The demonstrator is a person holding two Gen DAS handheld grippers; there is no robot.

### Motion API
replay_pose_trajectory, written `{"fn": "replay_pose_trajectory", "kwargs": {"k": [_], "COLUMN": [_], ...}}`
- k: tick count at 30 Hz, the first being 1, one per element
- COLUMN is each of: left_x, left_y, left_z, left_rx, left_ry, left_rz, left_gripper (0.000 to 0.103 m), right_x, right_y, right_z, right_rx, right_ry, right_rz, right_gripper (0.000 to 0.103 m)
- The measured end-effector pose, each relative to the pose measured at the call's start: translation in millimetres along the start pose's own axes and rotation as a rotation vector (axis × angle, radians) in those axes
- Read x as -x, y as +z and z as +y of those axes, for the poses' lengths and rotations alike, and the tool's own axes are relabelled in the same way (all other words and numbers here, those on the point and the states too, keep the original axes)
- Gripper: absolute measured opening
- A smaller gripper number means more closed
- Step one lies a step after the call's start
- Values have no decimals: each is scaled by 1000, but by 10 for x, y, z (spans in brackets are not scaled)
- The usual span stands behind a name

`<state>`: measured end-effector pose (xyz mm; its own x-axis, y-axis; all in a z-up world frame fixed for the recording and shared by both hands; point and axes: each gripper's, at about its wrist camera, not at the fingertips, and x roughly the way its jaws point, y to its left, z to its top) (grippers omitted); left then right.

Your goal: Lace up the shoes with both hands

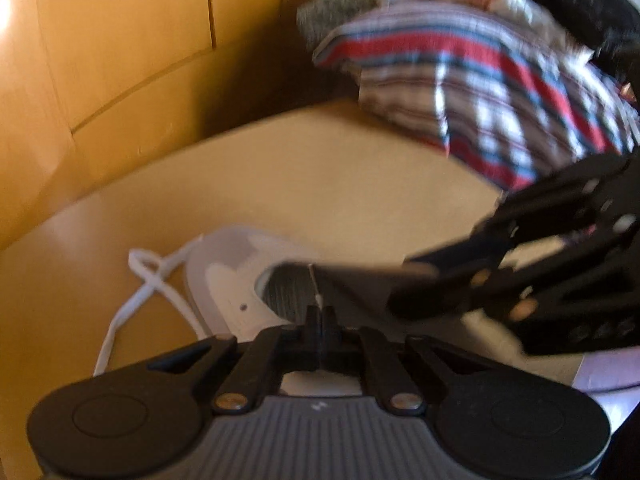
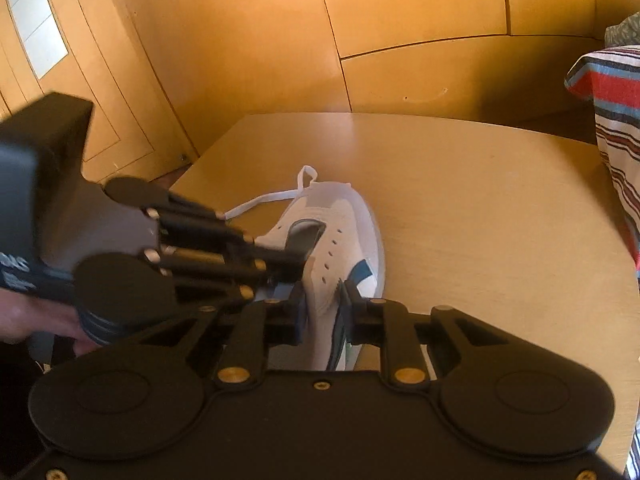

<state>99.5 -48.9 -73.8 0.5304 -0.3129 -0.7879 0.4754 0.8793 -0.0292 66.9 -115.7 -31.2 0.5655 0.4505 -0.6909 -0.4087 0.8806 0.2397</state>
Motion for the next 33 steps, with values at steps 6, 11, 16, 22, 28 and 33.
{"fn": "replay_pose_trajectory", "kwargs": {"k": [6,11,16,22,28,33], "left_x": [-70,-64,-53,-16,35,48], "left_y": [91,107,106,84,73,52], "left_z": [55,79,76,87,87,125], "left_rx": [35,88,138,176,231,284], "left_ry": [2,21,34,47,49,54], "left_rz": [82,71,56,35,15,19], "left_gripper": [1,1,1,1,1,1], "right_x": [-86,-119,-157,-187,-168,-174], "right_y": [42,62,67,79,74,66], "right_z": [-49,-137,-144,-114,-114,-94], "right_rx": [-3,-5,-12,-11,-13,-13], "right_ry": [17,23,29,33,31,34], "right_rz": [3,-3,-4,-2,-7,-8], "right_gripper": [18,18,18,18,18,16]}}
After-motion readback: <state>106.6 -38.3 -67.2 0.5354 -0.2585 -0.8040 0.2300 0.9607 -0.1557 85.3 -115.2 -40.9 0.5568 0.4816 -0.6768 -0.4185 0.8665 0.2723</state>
